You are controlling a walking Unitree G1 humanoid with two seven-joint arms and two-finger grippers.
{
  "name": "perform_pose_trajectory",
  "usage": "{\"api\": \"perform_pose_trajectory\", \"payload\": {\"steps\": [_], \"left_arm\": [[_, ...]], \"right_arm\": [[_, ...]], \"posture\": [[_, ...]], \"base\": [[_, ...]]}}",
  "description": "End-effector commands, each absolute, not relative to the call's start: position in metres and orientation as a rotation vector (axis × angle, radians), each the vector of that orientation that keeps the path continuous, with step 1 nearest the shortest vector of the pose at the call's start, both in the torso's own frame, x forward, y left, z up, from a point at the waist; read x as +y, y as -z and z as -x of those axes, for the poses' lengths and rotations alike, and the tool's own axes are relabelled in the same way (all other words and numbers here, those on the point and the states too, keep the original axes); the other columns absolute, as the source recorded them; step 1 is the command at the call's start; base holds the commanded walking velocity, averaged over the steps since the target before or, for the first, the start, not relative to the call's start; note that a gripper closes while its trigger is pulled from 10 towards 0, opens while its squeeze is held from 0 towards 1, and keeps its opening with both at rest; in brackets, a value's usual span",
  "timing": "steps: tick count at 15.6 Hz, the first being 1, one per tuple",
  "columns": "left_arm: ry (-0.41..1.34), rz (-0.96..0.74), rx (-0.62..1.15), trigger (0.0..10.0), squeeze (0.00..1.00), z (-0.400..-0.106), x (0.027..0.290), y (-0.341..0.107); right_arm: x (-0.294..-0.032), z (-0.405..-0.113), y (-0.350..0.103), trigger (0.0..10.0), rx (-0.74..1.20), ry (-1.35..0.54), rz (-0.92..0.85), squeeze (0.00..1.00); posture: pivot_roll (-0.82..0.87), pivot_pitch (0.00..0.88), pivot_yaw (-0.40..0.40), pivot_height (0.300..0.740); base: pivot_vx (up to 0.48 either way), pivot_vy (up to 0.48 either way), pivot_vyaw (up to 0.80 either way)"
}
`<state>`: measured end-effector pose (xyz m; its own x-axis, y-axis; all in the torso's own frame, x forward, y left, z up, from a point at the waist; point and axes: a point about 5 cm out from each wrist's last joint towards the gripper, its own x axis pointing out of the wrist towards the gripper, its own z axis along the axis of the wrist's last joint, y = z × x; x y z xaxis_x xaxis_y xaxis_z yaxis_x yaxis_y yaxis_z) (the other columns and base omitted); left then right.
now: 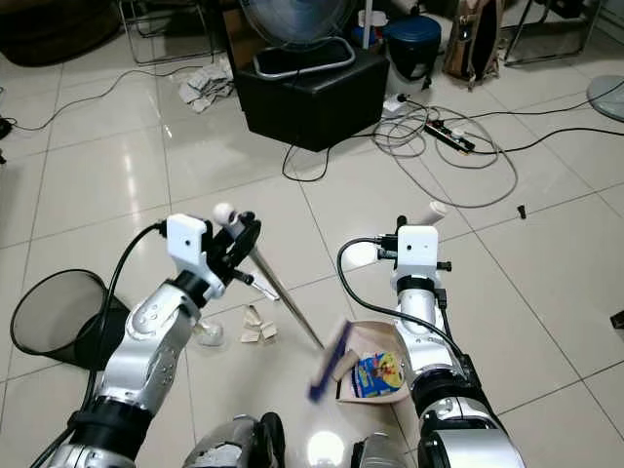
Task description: Sweep floor
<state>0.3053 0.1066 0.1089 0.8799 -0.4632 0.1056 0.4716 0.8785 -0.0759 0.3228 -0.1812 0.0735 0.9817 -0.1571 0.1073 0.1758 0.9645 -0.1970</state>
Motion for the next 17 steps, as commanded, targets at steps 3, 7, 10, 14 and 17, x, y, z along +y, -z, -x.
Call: {"api": "perform_pose_trajectory", "payload": {"steps": [3,7,10,14,17], "left_arm": [[0.401,-0.006,-0.126,10.0,0.00,-0.316,0.125,-0.115],[0.336,-0.098,-0.120,10.0,0.00,-0.321,0.140,-0.111],[0.305,-0.128,-0.112,10.0,0.00,-0.319,0.147,-0.105],[0.235,-0.148,-0.102,10.0,0.00,-0.312,0.168,-0.098],[0.135,-0.173,-0.080,10.0,0.00,-0.297,0.201,-0.089]], "right_arm": [[-0.188,-0.325,-0.080,10.0,-0.120,0.197,0.163,0.00],[-0.195,-0.316,-0.074,10.0,-0.135,0.227,0.037,0.00],[-0.198,-0.306,-0.071,10.0,-0.170,0.242,-0.067,0.00],[-0.206,-0.292,-0.080,10.0,-0.263,0.266,-0.172,0.00],[-0.204,-0.286,-0.118,10.0,-0.373,0.243,-0.228,0.00]], "posture": [[0.07,0.132,0.101,0.740],[0.06,0.114,0.094,0.740],[0.06,0.106,0.087,0.740],[0.05,0.084,0.073,0.740],[0.01,0.073,0.070,0.740]], "base": [[0.000,0.000,0.00],[0.000,0.000,0.00],[0.000,0.000,0.00],[0.000,0.000,0.00],[0.000,0.000,0.00]]}}
